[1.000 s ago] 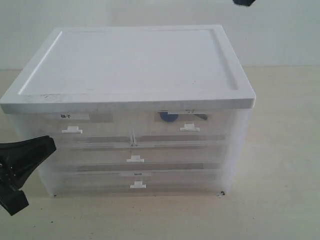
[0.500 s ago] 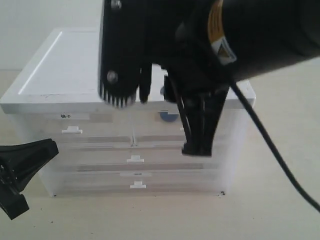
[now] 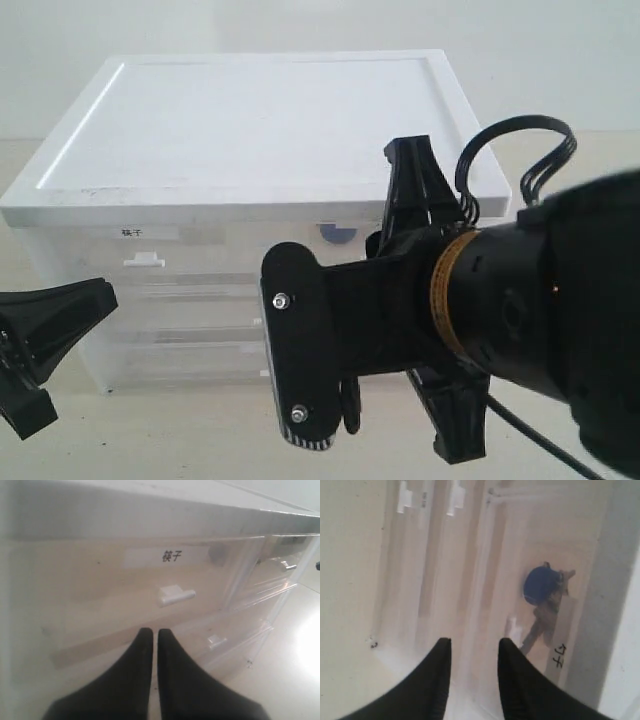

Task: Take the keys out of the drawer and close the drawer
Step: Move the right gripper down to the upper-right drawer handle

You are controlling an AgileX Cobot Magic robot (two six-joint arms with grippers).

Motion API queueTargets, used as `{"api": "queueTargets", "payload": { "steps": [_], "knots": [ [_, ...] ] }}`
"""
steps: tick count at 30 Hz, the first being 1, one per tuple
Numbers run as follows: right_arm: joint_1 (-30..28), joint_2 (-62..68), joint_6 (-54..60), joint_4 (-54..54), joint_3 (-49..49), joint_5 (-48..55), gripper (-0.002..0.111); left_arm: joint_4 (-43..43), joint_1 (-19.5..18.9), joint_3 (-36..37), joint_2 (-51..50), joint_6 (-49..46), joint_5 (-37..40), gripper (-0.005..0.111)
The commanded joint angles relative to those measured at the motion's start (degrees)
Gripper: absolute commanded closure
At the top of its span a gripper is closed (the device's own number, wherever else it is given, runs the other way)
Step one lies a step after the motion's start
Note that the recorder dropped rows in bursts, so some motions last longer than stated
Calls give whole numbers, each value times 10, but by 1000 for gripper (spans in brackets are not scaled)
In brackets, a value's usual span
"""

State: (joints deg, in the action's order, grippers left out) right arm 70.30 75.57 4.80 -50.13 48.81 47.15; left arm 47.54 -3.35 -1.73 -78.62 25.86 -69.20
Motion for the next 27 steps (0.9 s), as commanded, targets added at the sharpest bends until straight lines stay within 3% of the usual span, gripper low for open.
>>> {"api": "queueTargets", "payload": {
  "steps": [1, 9, 15, 27],
  "knots": [
    [2, -1, -74, -72, -15, -15, 80, 2, -1, 2, -1, 9, -8, 102],
    [-1, 17, -81, -100, -35, -34, 80, 2, -1, 2, -1, 9, -8, 102],
    [-1, 40, -180, -184, -47, -34, 80, 6, -1, 2, -1, 9, -8, 102],
    [-1, 40, -201, -225, -48, 2, 80, 9, -1, 2, -1, 9, -8, 102]
  ]
}}
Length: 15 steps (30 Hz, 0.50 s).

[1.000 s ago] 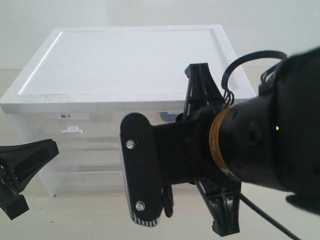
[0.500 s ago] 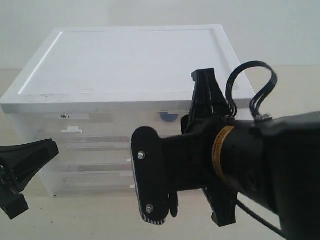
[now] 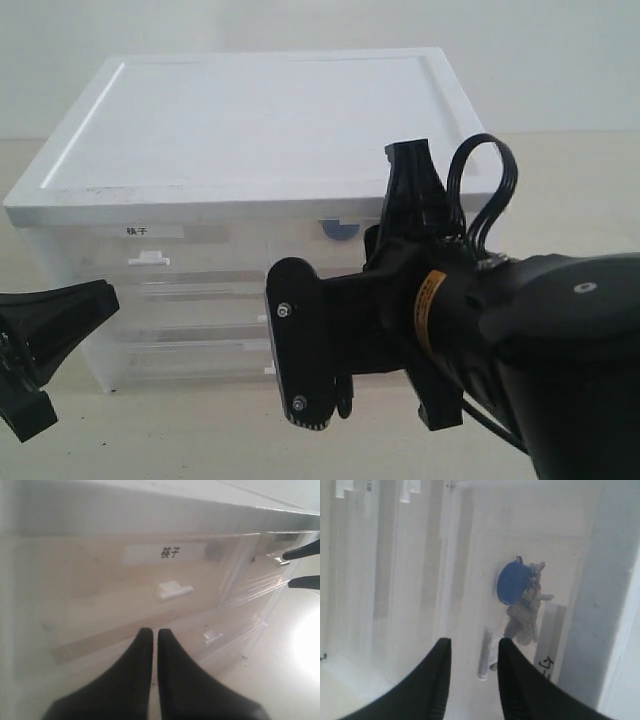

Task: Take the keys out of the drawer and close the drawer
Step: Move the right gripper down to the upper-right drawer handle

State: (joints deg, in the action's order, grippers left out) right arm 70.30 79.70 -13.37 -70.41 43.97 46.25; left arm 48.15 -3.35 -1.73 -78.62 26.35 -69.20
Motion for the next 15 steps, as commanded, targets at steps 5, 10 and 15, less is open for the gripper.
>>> {"api": "queueTargets", "payload": {
  "steps": [5, 10, 15],
  "knots": [
    [-2, -1, -26, -22, 0, 9, 80, 7, -1, 2, -1, 6, -8, 102],
    [-35, 17, -32, -25, 0, -13, 80, 8, -1, 2, -1, 8, -8, 102],
    [-35, 21, -33, -37, 0, -7, 80, 14, -1, 2, -1, 8, -8, 102]
  ]
}}
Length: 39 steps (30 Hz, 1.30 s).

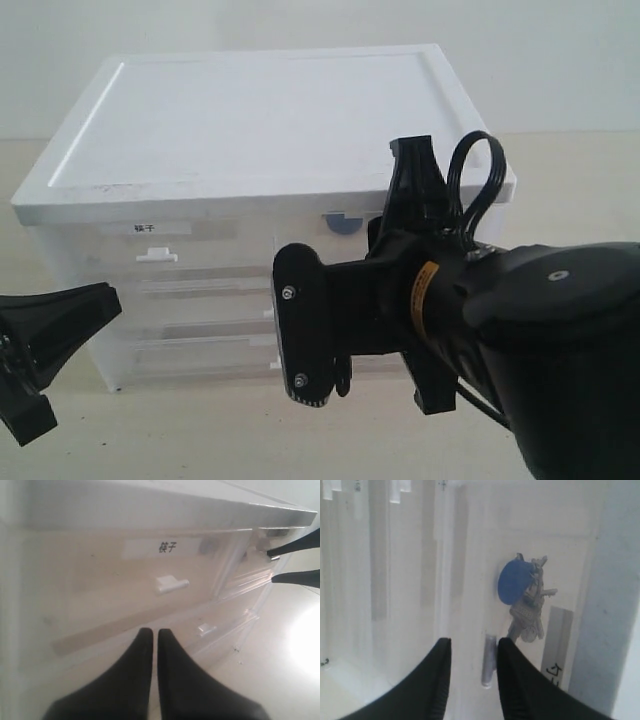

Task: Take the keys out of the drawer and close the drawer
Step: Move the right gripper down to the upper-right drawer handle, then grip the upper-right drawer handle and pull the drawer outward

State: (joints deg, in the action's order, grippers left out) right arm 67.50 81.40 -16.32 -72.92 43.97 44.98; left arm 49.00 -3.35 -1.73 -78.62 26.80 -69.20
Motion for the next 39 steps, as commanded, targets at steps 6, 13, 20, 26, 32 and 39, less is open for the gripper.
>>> {"api": "queueTargets", "payload": {
  "steps": [6, 13, 20, 26, 32, 39],
  "knots": [
    [-7, 4, -17, -13, 0, 5, 80, 5, -1, 2, -1, 4, -8, 102],
    [-7, 4, -26, -13, 0, 15, 106, 4, -1, 2, -1, 5, -8, 102],
    [-2, 4, -18, 31, 0, 20, 108, 4, -1, 2, -1, 5, -8, 102],
    [18, 4, 7, 60, 0, 47, 108, 4, -1, 2, -1, 5, -8, 102],
    [18, 4, 49, 109, 0, 39, 108, 3, -1, 2, -1, 5, -8, 102],
    [40, -2, 58, 112, 0, 46, 108, -1, -1, 2, -1, 5, -8, 102]
  ]
}}
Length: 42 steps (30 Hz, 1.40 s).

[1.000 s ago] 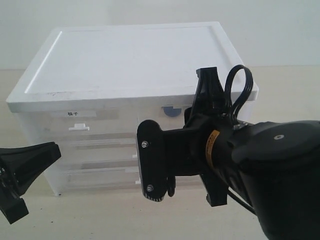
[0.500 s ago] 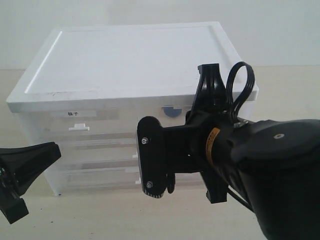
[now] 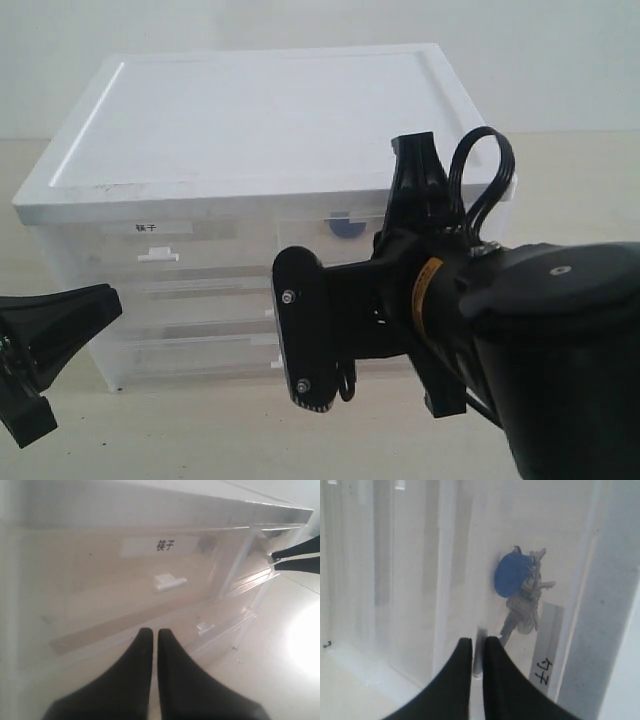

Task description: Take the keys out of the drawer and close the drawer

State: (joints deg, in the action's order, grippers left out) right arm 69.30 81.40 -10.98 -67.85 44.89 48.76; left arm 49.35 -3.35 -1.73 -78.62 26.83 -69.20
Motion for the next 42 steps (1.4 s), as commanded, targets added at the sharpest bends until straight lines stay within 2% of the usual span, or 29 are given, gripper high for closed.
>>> {"api": "queueTargets", "payload": {
  "steps": [1, 6, 16, 22, 25, 28, 30, 32, 34, 37, 38, 42],
  "knots": [
    [31, -6, 5, 62, -9, 8, 108, -5, -1, 2, -1, 4, -8, 102],
    [67, -46, 5, 97, -9, 8, 108, -7, -1, 2, -1, 3, -8, 102],
    [67, -109, 90, 198, -9, 15, 108, -7, -1, 2, -1, -2, -8, 102],
    [67, -166, 62, 206, -5, 10, 108, -7, -1, 2, -1, -2, -8, 102],
    [66, -217, 12, 182, 16, 28, 97, -7, -1, 2, -1, -2, -8, 102],
    [66, -243, -36, 167, 47, 39, 73, -5, -1, 2, -1, -2, -8, 102],
    [65, -228, -112, 150, 90, 104, 73, -5, -1, 2, -1, 6, -8, 102],
    [53, -215, -74, 195, 128, 137, 73, -2, -1, 2, -1, 6, -8, 102],
    [4, -208, 22, 313, 158, 118, 73, -2, -1, 2, -1, 6, -8, 102],
    [-108, -201, 320, 566, 178, 158, 73, 8, -1, 2, -1, 6, -8, 102],
    [-133, -201, 365, 607, 178, 159, 73, 9, -1, 2, -1, 6, -8, 102],
    [-141, -200, 451, 565, 178, 94, 73, 10, -1, 2, -1, 4, -8, 102]
  ]
}}
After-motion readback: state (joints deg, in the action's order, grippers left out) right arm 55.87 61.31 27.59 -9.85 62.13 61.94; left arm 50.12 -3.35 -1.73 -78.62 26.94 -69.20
